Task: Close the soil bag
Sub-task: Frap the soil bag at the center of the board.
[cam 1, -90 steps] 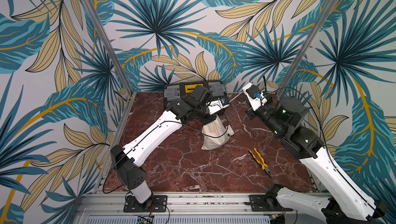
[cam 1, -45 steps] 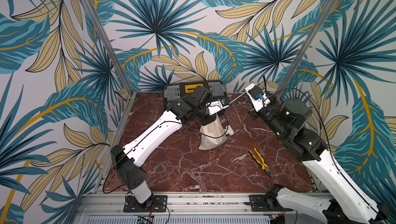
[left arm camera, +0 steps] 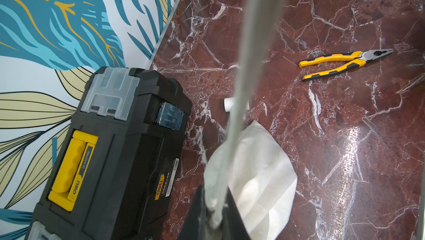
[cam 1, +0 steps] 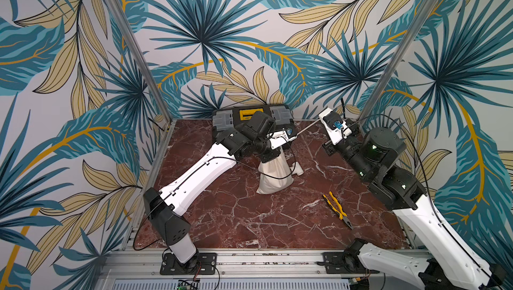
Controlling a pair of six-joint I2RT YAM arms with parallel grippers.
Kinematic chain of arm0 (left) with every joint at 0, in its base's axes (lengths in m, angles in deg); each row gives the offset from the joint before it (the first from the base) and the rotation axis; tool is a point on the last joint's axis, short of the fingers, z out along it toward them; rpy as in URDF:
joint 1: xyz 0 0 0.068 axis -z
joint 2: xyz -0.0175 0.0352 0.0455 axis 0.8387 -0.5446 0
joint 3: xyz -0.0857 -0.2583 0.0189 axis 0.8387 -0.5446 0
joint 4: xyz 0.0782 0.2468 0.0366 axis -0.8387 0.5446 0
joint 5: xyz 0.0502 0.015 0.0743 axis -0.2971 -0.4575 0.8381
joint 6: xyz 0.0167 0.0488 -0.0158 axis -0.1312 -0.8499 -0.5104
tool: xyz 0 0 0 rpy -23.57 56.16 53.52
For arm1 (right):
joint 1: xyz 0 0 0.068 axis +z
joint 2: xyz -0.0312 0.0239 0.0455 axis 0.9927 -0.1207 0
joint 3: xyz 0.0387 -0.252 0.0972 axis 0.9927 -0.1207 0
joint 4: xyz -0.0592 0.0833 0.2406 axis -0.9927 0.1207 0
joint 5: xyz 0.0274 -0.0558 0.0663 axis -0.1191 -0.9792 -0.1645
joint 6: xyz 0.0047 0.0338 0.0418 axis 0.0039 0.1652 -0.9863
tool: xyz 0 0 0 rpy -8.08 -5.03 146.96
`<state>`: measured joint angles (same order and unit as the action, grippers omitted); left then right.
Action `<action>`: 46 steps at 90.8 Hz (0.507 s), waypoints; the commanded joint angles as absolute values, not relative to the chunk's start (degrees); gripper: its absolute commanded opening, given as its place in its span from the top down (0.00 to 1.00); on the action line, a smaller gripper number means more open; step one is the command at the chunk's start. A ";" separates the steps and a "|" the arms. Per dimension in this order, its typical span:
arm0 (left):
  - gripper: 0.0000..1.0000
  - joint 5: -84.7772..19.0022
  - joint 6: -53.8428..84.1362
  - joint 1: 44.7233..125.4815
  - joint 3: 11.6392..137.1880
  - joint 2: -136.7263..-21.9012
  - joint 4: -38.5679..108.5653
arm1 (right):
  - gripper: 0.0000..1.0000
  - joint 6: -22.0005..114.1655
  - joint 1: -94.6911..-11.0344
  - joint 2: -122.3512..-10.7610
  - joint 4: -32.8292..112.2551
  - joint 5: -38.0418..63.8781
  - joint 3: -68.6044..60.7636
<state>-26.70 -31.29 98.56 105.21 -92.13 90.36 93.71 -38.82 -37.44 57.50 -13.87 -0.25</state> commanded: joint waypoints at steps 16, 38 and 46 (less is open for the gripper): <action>0.96 -20.67 -30.89 96.23 100.40 -92.80 100.36 | 1.00 91.60 -39.99 -33.24 42.50 -18.86 0.69; 1.00 -20.98 -29.88 95.73 100.12 -92.17 100.48 | 1.00 89.65 -41.35 -33.28 42.63 -19.16 -3.60; 1.00 -21.39 -29.40 95.42 99.69 -91.78 100.22 | 1.00 88.53 -42.41 -33.00 43.21 -18.76 -4.81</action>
<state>-25.78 -30.61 97.52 102.56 -91.39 90.21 91.67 -40.43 -37.22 55.23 -14.92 -4.88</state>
